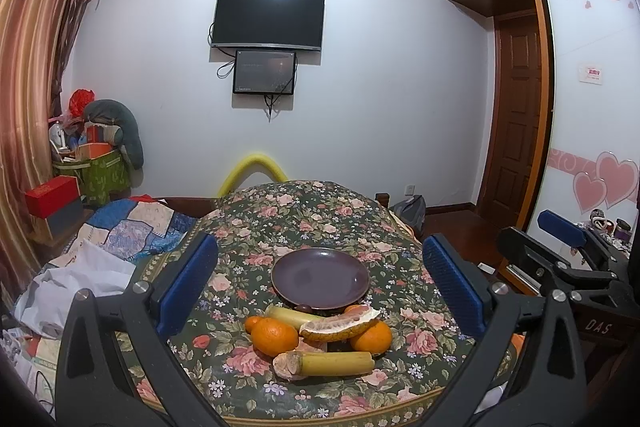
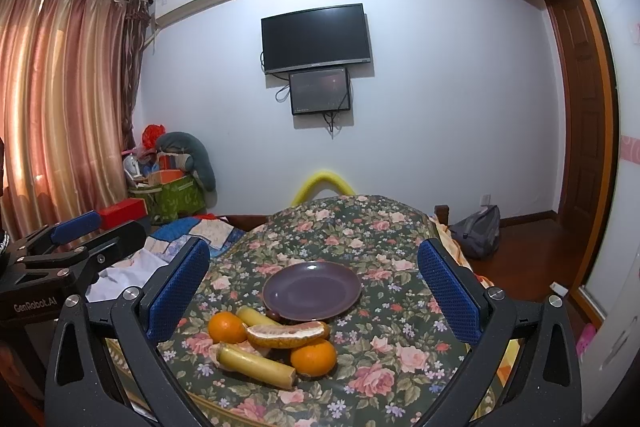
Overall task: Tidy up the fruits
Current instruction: 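Grasp a large orange with the right tool while the left tool grasps another orange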
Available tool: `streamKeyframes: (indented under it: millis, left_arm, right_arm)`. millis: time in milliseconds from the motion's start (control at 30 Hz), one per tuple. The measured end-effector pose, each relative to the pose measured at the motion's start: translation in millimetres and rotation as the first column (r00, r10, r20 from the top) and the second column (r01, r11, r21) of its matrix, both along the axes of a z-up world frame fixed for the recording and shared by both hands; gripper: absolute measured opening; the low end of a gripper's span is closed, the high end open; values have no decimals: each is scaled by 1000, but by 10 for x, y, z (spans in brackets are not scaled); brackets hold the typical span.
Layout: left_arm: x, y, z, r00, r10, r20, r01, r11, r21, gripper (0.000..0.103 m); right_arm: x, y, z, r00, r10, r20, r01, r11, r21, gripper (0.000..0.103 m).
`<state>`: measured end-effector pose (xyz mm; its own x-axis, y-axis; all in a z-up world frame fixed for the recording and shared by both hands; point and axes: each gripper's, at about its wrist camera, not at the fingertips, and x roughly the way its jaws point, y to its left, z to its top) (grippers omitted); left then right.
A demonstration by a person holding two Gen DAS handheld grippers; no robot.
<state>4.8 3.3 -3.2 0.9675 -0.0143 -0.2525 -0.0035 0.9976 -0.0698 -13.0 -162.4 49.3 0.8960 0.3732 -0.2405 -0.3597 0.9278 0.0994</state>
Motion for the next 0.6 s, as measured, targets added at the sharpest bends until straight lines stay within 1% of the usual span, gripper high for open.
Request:
streamKeyframes:
  millis: [167,300,367,433,533,600]
  left_arm:
    - [17,14,-26,1000,-19,1,19,1000,-7,103]
    - [99,1,-101,1000,-9,-26,9,1000,13,102]
    - [165,18,-162,998,-10,-55,11,1000,11,96]
    - [255,58,-246,995,-16,-99,16,1000,7,85]
    - [392,109,-404,986,-17,-166,17,1000,1,80]
    - [486,137,-527,976,-23,-214,23,1000,-5,74]
  right_arm:
    - [42,13,-41,1000,7,-21,-7,1000,-13,103]
    - [117,12,-129,998,14,-57,-17,999,-38,103]
    - [166,1,-190,997,9,-74,-13,999,-53,103]
    - [240,-19,-283,995,7,-104,-14,997,-70,103]
    - [351,-52,-447,986,18,-167,-31,997,-78,103]
    - [416,-51,-559,978,18,-208,-38,995,-94,102]
